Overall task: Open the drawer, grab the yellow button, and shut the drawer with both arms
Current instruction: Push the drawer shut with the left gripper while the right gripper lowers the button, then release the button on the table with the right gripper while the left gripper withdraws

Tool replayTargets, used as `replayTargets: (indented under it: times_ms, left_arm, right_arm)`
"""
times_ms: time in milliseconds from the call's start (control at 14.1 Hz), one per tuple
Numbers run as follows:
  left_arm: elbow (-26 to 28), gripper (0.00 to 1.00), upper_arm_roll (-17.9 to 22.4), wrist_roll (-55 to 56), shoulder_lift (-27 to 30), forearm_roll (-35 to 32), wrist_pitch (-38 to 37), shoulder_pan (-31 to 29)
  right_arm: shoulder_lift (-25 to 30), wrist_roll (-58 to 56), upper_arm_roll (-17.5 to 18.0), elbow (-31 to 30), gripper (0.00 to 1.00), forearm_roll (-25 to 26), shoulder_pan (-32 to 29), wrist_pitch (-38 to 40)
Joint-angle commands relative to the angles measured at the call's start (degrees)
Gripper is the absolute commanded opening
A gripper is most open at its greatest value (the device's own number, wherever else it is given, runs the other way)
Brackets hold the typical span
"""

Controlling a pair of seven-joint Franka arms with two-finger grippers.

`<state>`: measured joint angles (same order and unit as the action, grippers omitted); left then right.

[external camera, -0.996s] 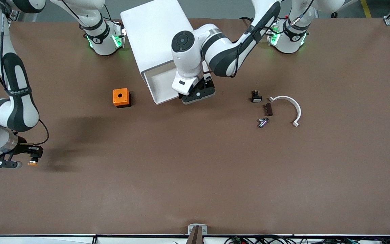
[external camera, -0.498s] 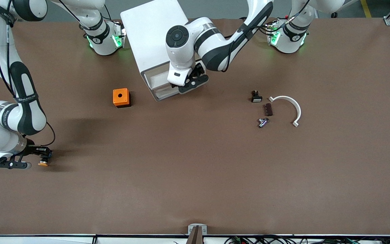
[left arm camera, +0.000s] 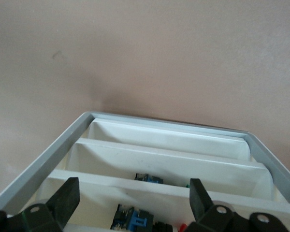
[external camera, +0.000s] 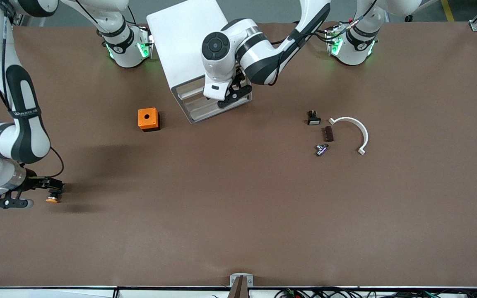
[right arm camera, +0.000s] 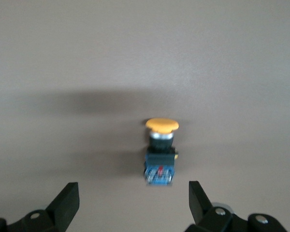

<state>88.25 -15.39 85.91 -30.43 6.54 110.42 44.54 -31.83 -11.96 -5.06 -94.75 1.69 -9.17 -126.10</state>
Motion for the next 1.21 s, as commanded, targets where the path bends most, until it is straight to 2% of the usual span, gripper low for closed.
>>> replayTargets:
  times_ms: [0,142,285,427,712,854,996,1139]
  left_arm:
    - [-1.06,1.0,-0.43,3.37,-1.3,1.9,-0.29,0.54]
    - [-1.15,1.0,-0.43,3.56,-1.22,1.9,-0.55,0.46]
    - [-1.15,1.0,0.18,3.56,-0.69,1.81,-0.73,-0.07]
    - [-1.23,1.0,1.24,3.38,-0.25,0.68,-1.08,-2.6]
    - [-2.55,1.0,1.77,-2.57,0.63,-8.36,-5.47,-10.51]
    - [-2.73,1.0,1.68,-5.14,2.81,-13.02,-8.8,-14.82]
    - [-2.82,1.0,1.77,-5.23,5.54,-13.65,-14.23,-18.59]
    - [-3.34,1.0,1.86,-5.5,7.83,-14.0,-18.56,-22.29]
  right_arm:
    - [7.12,0.36,0.31,0.09,1.0,1.04,1.35,9.26]
    - [11.07,1.4,0.23,0.7,1.0,0.95,2.93,14.81]
    - [14.06,7.1,0.4,1.58,1.0,0.69,3.72,21.3]
    - [16.79,8.27,0.4,2.72,1.0,0.42,5.12,26.41]
    - [23.91,15.11,0.49,3.34,1.0,0.33,7.84,34.59]
    - [23.66,13.9,0.58,7.18,1.0,0.16,10.04,39.59]
    - [23.4,14.41,0.32,9.14,1.0,0.42,13.29,40.5]
    - [23.05,13.81,0.23,9.05,1.0,0.51,13.39,40.76]
